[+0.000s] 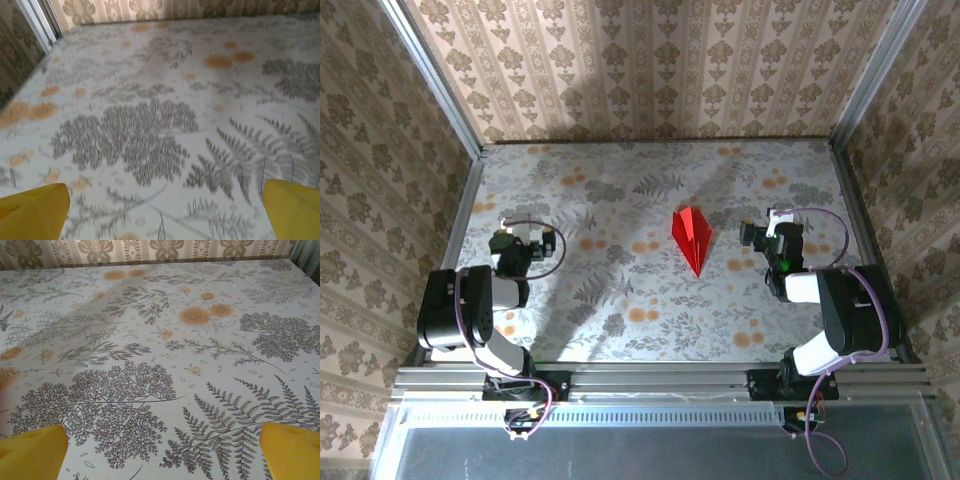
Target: Fold a paper plane with a square sheet of paper (fold left side to right side)
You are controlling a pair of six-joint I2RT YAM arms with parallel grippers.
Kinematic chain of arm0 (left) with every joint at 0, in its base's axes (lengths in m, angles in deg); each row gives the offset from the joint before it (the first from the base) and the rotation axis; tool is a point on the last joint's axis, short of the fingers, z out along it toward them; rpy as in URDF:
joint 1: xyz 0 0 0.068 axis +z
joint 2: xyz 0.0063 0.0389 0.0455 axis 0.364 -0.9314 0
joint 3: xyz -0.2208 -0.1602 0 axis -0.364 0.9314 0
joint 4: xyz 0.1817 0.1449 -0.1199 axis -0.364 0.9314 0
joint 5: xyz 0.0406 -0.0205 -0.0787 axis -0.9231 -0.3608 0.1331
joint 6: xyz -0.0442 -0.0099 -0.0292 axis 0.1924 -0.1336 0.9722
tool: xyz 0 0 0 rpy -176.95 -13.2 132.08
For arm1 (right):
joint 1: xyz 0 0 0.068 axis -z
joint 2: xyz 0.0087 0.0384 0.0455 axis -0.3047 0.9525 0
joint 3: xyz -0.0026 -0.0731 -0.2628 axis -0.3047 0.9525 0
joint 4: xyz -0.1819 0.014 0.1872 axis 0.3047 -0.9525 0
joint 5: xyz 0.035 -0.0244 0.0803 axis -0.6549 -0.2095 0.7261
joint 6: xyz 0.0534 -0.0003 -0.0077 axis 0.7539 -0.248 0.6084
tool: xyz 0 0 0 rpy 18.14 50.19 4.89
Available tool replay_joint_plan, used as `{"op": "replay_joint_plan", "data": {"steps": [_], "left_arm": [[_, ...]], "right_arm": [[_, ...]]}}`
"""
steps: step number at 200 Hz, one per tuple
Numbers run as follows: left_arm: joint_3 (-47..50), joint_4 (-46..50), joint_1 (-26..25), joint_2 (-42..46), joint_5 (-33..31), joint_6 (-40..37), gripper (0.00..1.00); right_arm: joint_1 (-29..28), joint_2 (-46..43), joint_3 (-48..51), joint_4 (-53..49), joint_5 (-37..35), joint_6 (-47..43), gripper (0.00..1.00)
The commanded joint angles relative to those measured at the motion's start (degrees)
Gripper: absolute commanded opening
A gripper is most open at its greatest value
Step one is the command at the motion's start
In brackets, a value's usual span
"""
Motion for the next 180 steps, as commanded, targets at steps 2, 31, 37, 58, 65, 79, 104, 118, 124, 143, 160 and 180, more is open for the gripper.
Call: {"op": "replay_joint_plan", "data": {"steps": [2,31,37,58,65,79,104,118,124,143,160,180], "left_arm": [[-1.28,1.27,-0.88,0.38,-2.46,-0.01,1.0],[-1.87,2.39,-1.1,0.41,-1.75,-0.72,1.0],[-1.96,2.73,-1.19,0.49,-1.28,-0.91,1.0],[-2.18,3.21,-1.28,0.47,-0.89,-1.31,1.0],[-2.18,3.19,-1.28,0.45,-0.86,-1.38,1.0],[-2.18,3.2,-1.29,0.5,-0.92,-1.38,1.0],[-2.16,3.16,-1.3,0.47,-0.9,-1.33,1.0],[-2.14,3.19,-1.35,0.51,-0.87,-1.34,1.0],[-2.18,3.19,-1.34,0.44,-0.88,-1.34,1.0],[-2.18,3.19,-1.36,0.5,-0.94,-1.34,1.0],[-2.18,3.19,-1.4,0.4,-0.94,-1.34,1.0],[-2.18,3.23,-1.36,0.41,-0.91,-1.3,1.0]], "right_arm": [[0.07,-0.16,-0.46,1.23,-0.3,0.07,1.0],[-0.01,-0.1,-0.38,1.32,-0.3,0.07,1.0],[0.07,-0.09,-0.4,1.25,-0.29,0.07,1.0],[0.02,-0.12,-0.37,1.32,-0.3,0.05,1.0],[0.07,-0.12,-0.37,1.32,-0.3,0.07,1.0],[0.06,-0.14,-0.37,1.32,-0.25,0.07,1.0],[0.06,-0.15,-0.37,1.32,-0.3,0.07,1.0],[0.0,-0.16,-0.38,1.32,-0.3,0.07,1.0],[0.06,-0.1,-0.37,1.32,-0.3,0.02,1.0],[-0.28,0.01,-0.84,0.75,0.53,-0.72,1.0],[-0.29,-0.04,-0.75,0.77,0.58,-0.63,1.0],[-0.28,-0.15,-0.72,0.81,0.58,-0.63,1.0]]}}
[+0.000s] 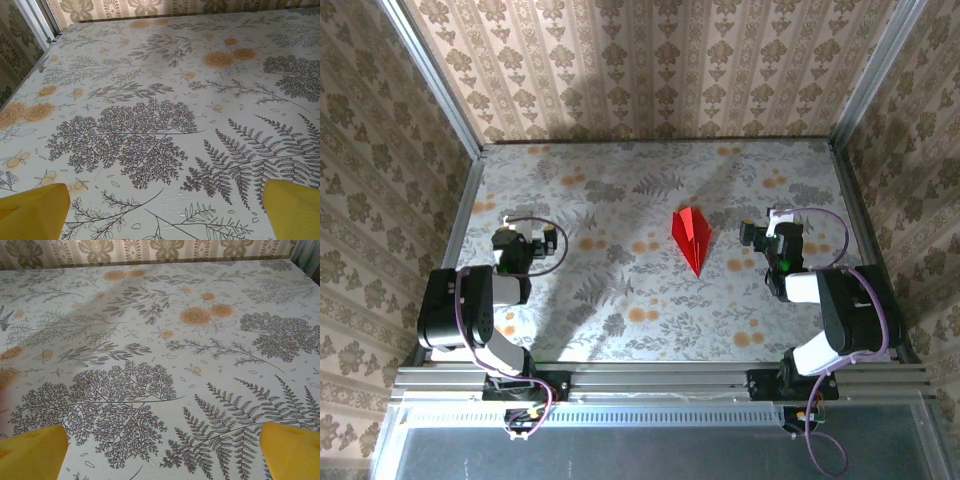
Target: Fold a paper plane with a square sheet of paper (fold left side to right side)
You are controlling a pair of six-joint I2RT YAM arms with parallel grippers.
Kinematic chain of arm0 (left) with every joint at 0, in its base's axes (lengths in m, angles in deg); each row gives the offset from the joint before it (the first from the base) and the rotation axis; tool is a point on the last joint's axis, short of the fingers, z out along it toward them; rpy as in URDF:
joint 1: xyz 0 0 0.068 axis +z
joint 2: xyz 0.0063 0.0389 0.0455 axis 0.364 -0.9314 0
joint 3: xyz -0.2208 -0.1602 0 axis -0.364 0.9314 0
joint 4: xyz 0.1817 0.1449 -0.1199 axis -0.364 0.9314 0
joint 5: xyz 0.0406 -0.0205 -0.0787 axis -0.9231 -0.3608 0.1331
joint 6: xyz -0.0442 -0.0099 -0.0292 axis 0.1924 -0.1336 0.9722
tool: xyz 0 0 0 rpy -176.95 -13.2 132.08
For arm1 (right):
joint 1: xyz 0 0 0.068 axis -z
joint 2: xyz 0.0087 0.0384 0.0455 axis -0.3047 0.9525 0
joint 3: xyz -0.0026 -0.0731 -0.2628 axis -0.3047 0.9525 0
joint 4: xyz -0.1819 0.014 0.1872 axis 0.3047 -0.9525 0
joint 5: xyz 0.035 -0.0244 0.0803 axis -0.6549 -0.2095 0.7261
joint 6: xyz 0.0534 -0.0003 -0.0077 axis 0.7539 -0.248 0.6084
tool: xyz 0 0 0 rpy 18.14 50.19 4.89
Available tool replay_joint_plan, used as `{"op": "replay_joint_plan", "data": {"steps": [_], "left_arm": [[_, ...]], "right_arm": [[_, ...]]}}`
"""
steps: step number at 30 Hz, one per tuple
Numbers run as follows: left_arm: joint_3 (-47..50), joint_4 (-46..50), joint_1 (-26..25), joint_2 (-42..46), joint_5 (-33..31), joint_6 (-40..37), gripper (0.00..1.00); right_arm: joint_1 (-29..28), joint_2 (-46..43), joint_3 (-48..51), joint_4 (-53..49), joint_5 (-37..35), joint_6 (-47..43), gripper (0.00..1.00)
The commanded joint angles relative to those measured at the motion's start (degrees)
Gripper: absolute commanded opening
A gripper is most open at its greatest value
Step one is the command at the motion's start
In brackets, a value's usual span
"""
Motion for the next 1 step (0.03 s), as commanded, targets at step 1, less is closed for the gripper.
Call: {"op": "replay_joint_plan", "data": {"steps": [1], "left_arm": [[-1.35,0.09,-0.49,0.31,0.3,-1.14,1.0]], "right_arm": [[-0.22,-0.15,-0.72,0.87,0.51,-0.59,1.0]]}}
